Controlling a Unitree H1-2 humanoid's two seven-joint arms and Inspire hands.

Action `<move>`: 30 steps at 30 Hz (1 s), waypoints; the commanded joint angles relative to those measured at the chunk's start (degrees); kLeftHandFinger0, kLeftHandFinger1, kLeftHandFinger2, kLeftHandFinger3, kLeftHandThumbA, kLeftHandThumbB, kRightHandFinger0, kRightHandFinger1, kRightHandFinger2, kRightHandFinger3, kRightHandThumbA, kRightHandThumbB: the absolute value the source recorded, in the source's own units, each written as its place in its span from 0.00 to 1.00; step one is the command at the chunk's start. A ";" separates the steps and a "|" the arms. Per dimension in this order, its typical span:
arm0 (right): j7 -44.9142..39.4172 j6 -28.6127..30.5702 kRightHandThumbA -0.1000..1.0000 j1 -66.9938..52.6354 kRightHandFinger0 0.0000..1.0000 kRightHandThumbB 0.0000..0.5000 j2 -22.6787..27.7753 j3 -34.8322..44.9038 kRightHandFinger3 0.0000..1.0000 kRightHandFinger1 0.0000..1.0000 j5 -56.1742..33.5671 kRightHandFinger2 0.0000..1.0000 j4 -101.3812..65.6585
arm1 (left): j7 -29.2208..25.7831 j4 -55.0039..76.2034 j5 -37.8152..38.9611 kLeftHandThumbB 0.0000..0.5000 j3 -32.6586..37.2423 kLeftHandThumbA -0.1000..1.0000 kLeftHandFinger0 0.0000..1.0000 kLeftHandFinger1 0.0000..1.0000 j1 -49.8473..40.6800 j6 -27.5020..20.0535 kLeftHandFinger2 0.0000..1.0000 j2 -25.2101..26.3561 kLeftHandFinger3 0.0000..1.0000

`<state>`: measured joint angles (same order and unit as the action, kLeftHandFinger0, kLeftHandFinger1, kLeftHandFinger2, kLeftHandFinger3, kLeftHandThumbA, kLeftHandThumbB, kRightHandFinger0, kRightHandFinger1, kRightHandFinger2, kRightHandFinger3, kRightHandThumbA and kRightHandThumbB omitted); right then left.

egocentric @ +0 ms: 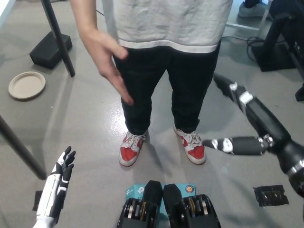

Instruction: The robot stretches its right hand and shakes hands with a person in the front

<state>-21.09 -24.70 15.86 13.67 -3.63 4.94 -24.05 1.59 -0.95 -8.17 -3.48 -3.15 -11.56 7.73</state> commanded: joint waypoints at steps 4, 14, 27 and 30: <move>4.32 15.80 1.00 -7.32 1.00 0.50 -8.24 10.11 1.00 1.00 -13.83 1.00 13.04 | -0.36 0.94 1.03 0.24 -0.08 1.00 1.00 1.00 1.27 -2.30 1.00 0.61 1.00; 4.54 24.78 1.00 -10.68 1.00 0.49 -11.75 16.59 1.00 1.00 -16.31 1.00 21.66 | 1.44 -0.02 4.36 0.30 1.10 1.00 1.00 1.00 4.59 -1.80 1.00 -0.62 1.00; 3.90 27.74 1.00 -12.31 1.00 0.51 -10.03 17.14 1.00 1.00 -16.68 1.00 22.79 | 1.01 -1.53 2.16 0.32 3.58 1.00 1.00 1.00 7.17 -1.09 1.00 -0.53 1.00; 4.08 28.10 1.00 -12.33 1.00 0.47 -10.04 16.70 1.00 1.00 -16.70 1.00 22.77 | 0.93 -1.92 1.93 0.31 3.60 1.00 1.00 1.00 7.22 -1.82 1.00 -0.07 1.00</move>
<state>-17.61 -1.28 3.06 2.93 13.47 -9.68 -1.03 1.89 -2.84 -6.20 -0.31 3.43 -11.57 6.55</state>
